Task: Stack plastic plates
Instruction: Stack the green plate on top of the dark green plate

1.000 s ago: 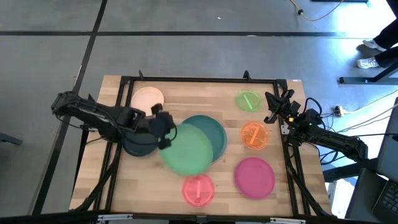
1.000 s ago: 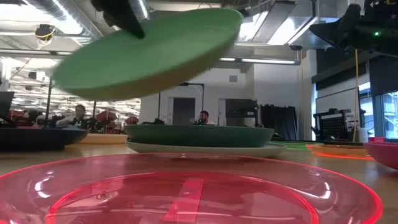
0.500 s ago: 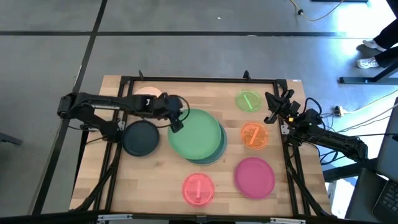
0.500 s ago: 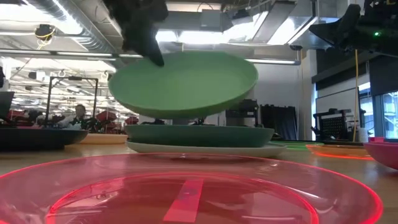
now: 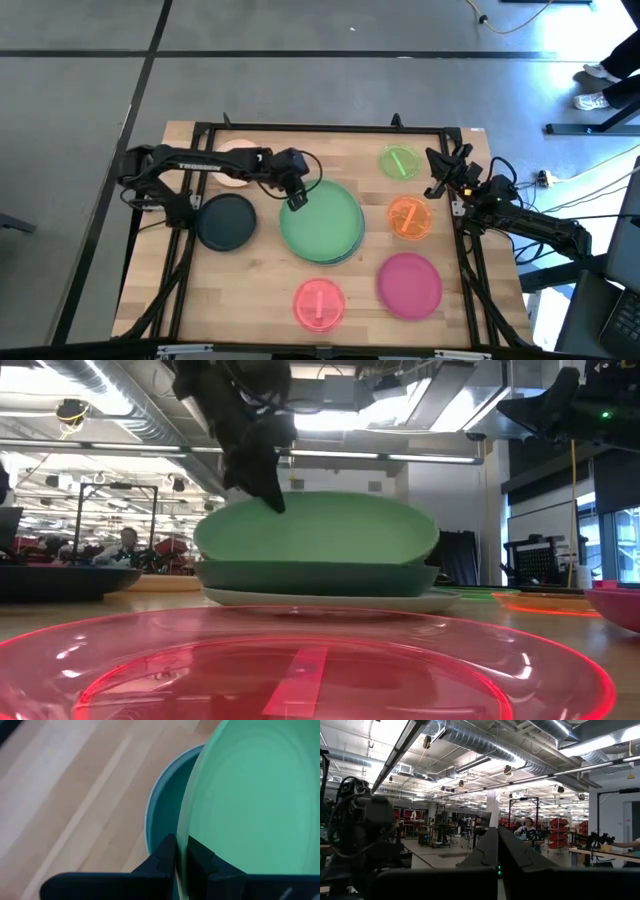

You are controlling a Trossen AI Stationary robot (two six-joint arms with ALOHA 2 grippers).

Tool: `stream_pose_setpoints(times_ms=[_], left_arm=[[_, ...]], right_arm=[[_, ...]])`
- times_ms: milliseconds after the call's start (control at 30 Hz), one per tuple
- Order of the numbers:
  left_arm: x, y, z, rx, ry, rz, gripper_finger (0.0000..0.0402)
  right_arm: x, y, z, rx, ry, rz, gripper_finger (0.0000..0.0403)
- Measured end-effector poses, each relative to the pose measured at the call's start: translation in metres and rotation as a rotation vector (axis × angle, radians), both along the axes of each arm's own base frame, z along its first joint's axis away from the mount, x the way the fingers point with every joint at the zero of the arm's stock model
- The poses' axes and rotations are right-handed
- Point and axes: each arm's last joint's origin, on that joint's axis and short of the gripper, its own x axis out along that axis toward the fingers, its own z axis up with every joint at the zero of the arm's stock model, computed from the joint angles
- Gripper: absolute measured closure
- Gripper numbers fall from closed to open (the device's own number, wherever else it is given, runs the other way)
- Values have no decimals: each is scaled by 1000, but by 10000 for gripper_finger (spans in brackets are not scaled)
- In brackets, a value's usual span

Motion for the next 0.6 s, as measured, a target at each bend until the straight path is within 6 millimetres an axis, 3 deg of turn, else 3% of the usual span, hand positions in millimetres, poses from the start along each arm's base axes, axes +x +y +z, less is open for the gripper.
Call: stream_pose_setpoints(times_ms=[267,600], left_arm=[[7,2,-18,-2,59,-13,384],[15,6,-19,75,18,-44,367]], right_arm=[[0,0,0,0,1,0,401],[0,0,0,-5,4,-2,400]])
